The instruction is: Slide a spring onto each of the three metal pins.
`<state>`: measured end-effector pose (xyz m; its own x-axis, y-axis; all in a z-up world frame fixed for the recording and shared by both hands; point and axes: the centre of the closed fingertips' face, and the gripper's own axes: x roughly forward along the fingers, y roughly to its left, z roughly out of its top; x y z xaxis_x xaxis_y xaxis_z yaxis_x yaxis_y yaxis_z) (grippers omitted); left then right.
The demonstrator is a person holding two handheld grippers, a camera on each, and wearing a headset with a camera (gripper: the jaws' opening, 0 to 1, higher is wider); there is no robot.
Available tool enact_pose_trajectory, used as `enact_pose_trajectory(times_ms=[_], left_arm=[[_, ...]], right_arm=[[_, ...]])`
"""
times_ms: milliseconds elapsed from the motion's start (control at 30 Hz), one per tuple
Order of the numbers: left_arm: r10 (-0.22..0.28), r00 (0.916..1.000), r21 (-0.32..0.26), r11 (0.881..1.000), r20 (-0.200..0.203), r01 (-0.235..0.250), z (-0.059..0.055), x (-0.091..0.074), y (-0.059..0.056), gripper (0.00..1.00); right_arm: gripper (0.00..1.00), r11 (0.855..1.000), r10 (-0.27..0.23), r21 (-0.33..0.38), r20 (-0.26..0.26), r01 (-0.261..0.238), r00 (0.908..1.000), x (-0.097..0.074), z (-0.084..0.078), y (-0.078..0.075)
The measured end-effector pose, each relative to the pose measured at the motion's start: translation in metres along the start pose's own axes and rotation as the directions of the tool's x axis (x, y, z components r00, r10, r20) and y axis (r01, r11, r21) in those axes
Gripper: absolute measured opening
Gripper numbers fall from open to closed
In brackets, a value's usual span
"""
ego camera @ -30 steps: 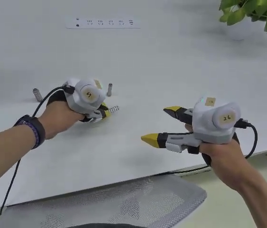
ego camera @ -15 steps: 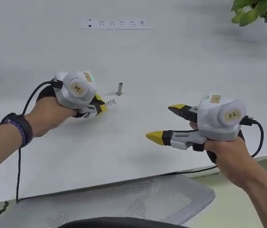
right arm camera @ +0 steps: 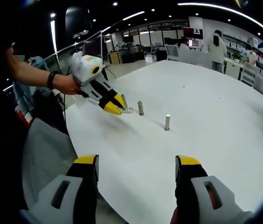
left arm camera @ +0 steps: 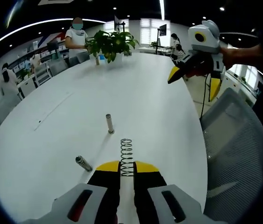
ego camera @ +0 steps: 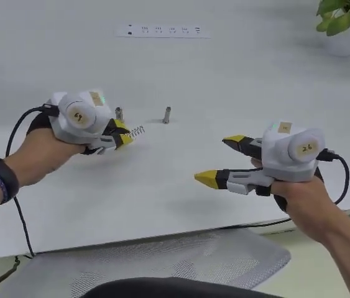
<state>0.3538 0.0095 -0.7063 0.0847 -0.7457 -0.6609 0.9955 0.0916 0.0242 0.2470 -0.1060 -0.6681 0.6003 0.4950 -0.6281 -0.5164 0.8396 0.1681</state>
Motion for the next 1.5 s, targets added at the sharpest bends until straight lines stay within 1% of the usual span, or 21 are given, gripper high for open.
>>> enact_pose_trajectory(times_ms=[133,400,633,800,1133,1300,1500], left_arm=[[0.018,0.9997,-0.003,1.0,0.016,-0.018,0.001,-0.013,-0.001,0.02],[0.037,0.9986,0.0,0.999,0.038,-0.037,0.004,-0.032,-0.004,0.02],[0.04,0.9977,0.011,0.999,0.054,-0.041,0.006,-0.046,-0.014,0.02],[0.047,0.9971,0.011,0.999,0.059,-0.048,0.005,-0.053,-0.017,0.02],[0.045,0.9963,0.02,0.999,0.073,-0.047,0.011,-0.057,-0.023,0.02],[0.025,0.9963,0.048,0.998,0.082,-0.029,0.019,-0.057,-0.031,0.02],[0.009,0.9958,0.071,0.997,0.091,-0.016,0.027,-0.056,-0.037,0.02]], right_arm=[[0.65,1.0,0.012,-0.001,-0.002,-0.012,0.9999,0.003,0.001,0.003],[0.65,0.999,0.035,-0.015,-0.005,-0.035,0.9994,0.01,0.006,0.008],[0.64,0.998,0.061,-0.032,-0.004,-0.061,0.9981,0.016,0.012,0.014],[0.63,0.996,0.08,-0.039,0.001,-0.08,0.9968,0.019,0.015,0.018],[0.61,0.992,0.114,-0.052,0.007,-0.114,0.9934,0.023,0.021,0.028],[0.57,0.988,0.142,-0.07,0.017,-0.141,0.9897,0.026,0.027,0.034],[0.54,0.981,0.177,-0.088,0.027,-0.174,0.9838,0.028,0.036,0.04]])
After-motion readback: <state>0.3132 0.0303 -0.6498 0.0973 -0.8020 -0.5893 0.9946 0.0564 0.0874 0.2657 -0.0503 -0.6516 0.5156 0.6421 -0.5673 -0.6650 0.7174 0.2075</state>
